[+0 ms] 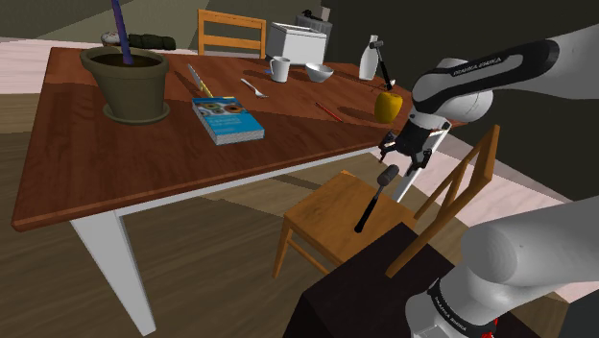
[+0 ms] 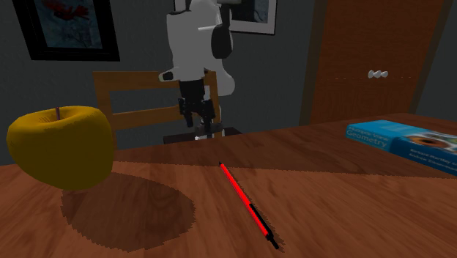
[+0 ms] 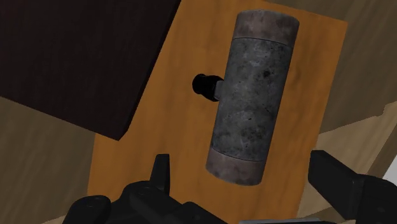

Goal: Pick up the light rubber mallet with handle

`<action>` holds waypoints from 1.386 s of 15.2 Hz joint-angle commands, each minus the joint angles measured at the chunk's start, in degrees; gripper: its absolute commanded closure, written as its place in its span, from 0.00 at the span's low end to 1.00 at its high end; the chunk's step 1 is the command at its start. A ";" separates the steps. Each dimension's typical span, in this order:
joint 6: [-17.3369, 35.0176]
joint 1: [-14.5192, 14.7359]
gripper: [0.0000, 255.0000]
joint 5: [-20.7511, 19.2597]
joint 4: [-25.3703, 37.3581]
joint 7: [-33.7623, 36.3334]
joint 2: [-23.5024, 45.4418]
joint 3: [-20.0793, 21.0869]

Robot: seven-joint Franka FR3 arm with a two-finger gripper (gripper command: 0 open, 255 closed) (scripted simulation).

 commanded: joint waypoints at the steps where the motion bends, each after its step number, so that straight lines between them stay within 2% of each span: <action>1: 1.57 0.08 0.00 0.14 -0.85 -0.08 0.69 0.05; 2: 1.57 0.08 0.00 0.14 -0.85 -0.07 0.68 0.05; 3: 1.65 0.03 1.00 0.12 -0.94 -0.17 0.68 -0.01; 12: 1.57 0.08 1.00 0.14 -0.85 -0.07 0.69 0.04; 21: -6.49 -0.13 1.00 -0.41 3.41 0.73 -3.15 0.06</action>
